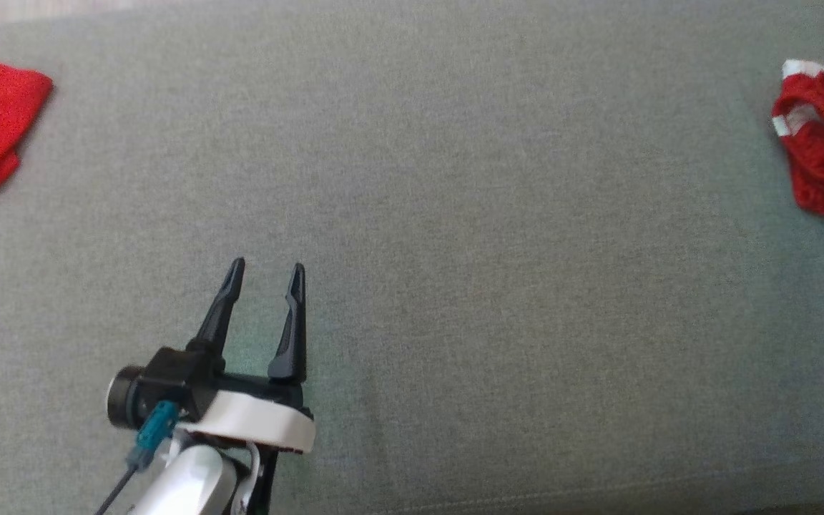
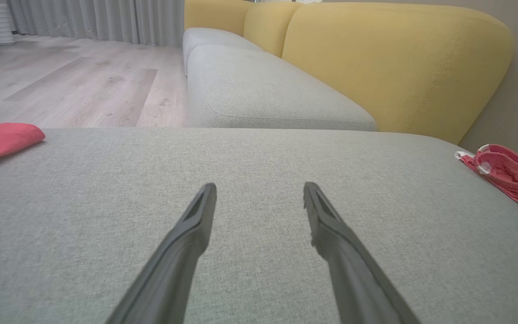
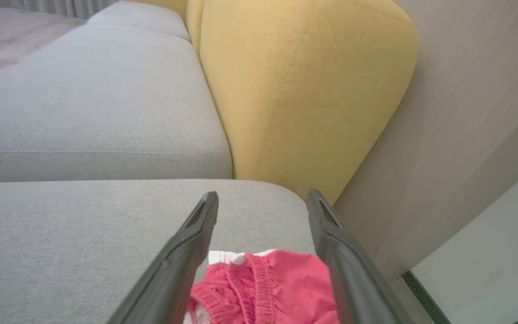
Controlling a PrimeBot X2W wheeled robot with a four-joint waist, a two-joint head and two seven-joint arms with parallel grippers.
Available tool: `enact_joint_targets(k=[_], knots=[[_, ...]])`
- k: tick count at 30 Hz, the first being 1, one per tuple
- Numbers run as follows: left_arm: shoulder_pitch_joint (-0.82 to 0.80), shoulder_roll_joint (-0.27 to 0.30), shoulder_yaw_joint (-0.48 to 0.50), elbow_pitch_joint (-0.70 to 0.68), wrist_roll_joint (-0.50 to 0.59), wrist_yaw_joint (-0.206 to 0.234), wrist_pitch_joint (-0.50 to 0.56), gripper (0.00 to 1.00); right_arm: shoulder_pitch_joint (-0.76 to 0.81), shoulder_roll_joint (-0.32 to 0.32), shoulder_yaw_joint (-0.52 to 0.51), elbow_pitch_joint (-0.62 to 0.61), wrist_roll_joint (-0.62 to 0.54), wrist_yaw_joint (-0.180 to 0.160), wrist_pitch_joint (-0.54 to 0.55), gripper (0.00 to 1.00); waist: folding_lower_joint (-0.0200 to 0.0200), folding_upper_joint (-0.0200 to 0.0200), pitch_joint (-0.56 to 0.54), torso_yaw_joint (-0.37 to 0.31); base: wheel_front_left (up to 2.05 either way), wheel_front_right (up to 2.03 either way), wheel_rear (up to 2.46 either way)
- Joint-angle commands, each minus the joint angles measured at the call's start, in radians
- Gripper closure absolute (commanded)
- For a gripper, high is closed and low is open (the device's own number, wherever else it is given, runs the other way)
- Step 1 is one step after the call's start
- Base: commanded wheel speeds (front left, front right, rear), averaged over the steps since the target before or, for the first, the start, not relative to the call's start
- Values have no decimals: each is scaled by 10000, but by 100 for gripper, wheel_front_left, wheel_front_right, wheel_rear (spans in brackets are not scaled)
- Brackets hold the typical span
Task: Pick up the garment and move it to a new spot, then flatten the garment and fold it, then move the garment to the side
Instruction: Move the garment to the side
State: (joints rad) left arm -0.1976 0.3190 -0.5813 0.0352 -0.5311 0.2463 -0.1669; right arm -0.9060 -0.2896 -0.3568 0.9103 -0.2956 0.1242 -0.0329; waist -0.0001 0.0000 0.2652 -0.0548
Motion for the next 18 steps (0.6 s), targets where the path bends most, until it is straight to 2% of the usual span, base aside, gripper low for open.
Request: enact_joint_targets(k=[1, 6, 10, 18], knots=[[-48, 54, 334, -154, -108, 1, -153, 0, 46, 135, 610, -340, 202, 65, -232, 0, 1, 0, -414, -14, 0, 0, 0], [193, -81, 527, 294, -425, -34, -391, 0, 545, 498, 1844, -375, 878, 65, -458, 0, 1, 0, -1309, 102, 0, 0, 0], [434, -135, 687, 638, -621, -40, -533, 0, 1148, 818, 2364, -579, 1473, 65, -553, 0, 1, 0, -1966, 228, 0, 0, 0], [1397, -138, 1159, 1232, -999, 15, -802, 0, 3639, 1750, 3319, -2288, 2673, 65, -648, 0, 1, 0, -3289, 623, 0, 0, 0]])
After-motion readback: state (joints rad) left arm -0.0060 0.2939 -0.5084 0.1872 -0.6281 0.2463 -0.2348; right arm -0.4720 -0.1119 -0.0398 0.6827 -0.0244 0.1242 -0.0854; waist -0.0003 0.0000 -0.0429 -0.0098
